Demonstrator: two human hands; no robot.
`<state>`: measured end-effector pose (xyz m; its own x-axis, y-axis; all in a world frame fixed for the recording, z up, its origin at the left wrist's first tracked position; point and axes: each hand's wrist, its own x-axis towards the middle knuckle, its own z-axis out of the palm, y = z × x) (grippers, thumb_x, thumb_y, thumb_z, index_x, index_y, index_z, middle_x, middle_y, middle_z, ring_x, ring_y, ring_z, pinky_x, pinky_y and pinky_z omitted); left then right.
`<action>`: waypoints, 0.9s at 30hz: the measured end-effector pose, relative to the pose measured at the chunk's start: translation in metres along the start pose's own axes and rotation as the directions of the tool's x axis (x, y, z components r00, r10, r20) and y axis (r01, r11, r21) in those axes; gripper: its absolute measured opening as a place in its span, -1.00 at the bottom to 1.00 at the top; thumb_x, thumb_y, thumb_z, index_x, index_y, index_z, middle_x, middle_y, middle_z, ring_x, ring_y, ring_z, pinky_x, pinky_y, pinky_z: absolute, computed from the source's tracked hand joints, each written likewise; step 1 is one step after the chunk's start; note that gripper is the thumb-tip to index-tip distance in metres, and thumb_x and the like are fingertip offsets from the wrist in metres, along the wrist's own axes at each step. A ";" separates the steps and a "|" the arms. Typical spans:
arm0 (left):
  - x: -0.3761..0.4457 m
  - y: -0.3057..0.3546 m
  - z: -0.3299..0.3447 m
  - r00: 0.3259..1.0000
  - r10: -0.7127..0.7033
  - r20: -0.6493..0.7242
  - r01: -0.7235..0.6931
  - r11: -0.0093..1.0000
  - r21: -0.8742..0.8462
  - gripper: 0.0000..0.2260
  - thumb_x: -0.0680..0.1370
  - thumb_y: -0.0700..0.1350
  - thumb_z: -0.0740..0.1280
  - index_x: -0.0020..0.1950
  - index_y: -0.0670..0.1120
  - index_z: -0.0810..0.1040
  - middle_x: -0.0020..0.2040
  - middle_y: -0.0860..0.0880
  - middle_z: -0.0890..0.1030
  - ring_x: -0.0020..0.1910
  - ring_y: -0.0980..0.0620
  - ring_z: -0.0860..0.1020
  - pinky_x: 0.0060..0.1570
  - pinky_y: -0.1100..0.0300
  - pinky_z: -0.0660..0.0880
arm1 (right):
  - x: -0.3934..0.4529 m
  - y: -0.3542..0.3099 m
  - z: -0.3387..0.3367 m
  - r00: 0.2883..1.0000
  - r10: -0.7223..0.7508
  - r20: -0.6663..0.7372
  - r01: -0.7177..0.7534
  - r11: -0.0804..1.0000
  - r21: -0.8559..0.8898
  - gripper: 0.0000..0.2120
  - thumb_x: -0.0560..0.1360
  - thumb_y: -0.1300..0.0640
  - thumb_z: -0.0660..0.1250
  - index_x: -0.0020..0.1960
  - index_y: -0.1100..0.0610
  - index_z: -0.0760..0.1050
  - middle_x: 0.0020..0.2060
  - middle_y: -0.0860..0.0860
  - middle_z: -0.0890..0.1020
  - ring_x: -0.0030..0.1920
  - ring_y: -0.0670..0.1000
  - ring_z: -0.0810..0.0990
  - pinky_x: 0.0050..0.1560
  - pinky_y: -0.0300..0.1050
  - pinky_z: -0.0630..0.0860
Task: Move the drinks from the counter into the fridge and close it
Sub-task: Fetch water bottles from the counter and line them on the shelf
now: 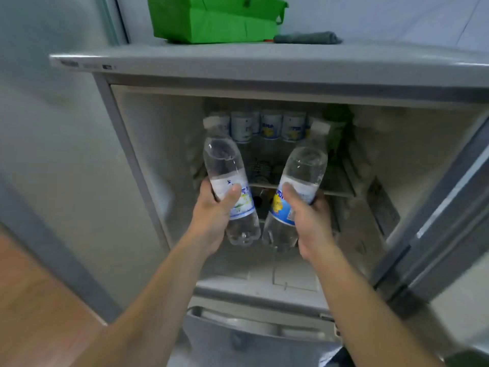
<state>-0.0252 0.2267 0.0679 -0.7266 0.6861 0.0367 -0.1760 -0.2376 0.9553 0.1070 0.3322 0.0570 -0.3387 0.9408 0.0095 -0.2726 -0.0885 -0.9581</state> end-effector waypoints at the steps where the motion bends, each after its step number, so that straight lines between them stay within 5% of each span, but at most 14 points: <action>1: 0.016 0.003 0.005 1.000 0.025 -0.002 -0.024 0.999 0.021 -0.66 0.51 -0.16 0.44 0.25 -0.09 0.45 0.08 -0.11 0.66 0.03 -0.11 0.64 0.08 -0.03 0.59 | 0.014 -0.006 0.007 1.000 -0.022 -0.018 0.022 1.000 0.014 -0.64 0.36 0.05 0.58 0.11 0.04 0.58 -0.01 -0.01 0.73 -0.01 0.01 0.72 -0.03 -0.06 0.66; 5: 0.077 0.015 0.027 0.994 0.072 0.086 -0.081 0.990 0.111 -0.49 0.49 -0.12 0.48 0.37 -0.19 0.39 0.20 -0.29 0.59 0.15 -0.32 0.59 0.10 -0.24 0.57 | 0.064 -0.026 0.028 0.989 -0.125 -0.077 0.124 0.992 -0.013 -0.64 0.42 0.05 0.54 0.17 -0.02 0.54 0.00 -0.08 0.70 -0.01 -0.09 0.70 -0.03 -0.15 0.63; 8: 0.113 0.023 0.043 0.982 0.149 0.116 -0.169 0.968 0.188 -0.52 0.50 -0.17 0.47 0.37 -0.11 0.39 0.20 -0.12 0.61 0.16 -0.10 0.62 0.08 0.01 0.61 | 0.095 -0.033 0.041 0.984 -0.164 -0.063 0.160 0.985 -0.068 -0.71 0.48 0.04 0.48 0.17 -0.07 0.53 0.01 -0.12 0.68 0.01 -0.16 0.67 0.03 -0.17 0.62; 15: 0.173 0.003 0.061 0.969 0.213 0.122 -0.242 0.912 0.330 -0.29 0.49 -0.18 0.49 0.54 -0.15 0.20 0.47 -0.16 0.38 0.37 -0.06 0.44 0.35 -0.01 0.43 | 0.157 -0.025 0.058 0.974 -0.220 -0.050 0.206 0.960 -0.191 -0.42 0.50 0.10 0.46 0.46 0.10 0.32 0.30 0.05 0.56 0.26 0.02 0.56 0.27 0.01 0.53; 21: 0.201 -0.011 0.069 0.951 0.294 0.090 -0.305 0.860 0.409 -0.29 0.46 -0.12 0.51 0.53 -0.09 0.26 0.44 -0.13 0.41 0.37 -0.10 0.44 0.30 -0.11 0.47 | 0.186 -0.010 0.066 0.977 -0.212 0.001 0.207 0.950 -0.232 -0.28 0.51 0.06 0.46 0.54 0.07 0.18 0.30 -0.06 0.50 0.16 -0.10 0.54 -0.17 -0.49 0.51; 25: 0.204 -0.022 0.058 0.921 0.361 0.144 -0.381 0.765 0.519 -0.33 0.42 -0.06 0.55 0.45 -0.14 0.35 0.37 -0.16 0.48 0.31 -0.12 0.49 0.22 -0.12 0.51 | 0.193 -0.008 0.060 0.984 -0.176 0.036 0.179 0.937 -0.300 -0.26 0.48 0.07 0.49 0.54 0.12 0.19 0.35 0.05 0.52 0.28 0.01 0.54 0.24 -0.05 0.56; 27: 0.203 -0.028 0.050 0.924 0.333 0.187 -0.376 0.713 0.591 -0.35 0.37 -0.03 0.58 0.37 -0.16 0.41 0.30 -0.15 0.55 0.24 -0.11 0.55 0.15 -0.10 0.56 | 0.191 -0.006 0.053 0.982 -0.186 0.043 0.187 0.893 -0.410 -0.21 0.44 0.05 0.53 0.53 0.10 0.20 0.38 0.06 0.49 0.32 0.03 0.51 0.29 -0.03 0.51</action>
<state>-0.1347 0.4071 0.0630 -0.6060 0.6838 0.4065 0.5403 -0.0211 0.8412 -0.0037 0.4956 0.0792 -0.3210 0.9258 0.1995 0.0623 0.2308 -0.9710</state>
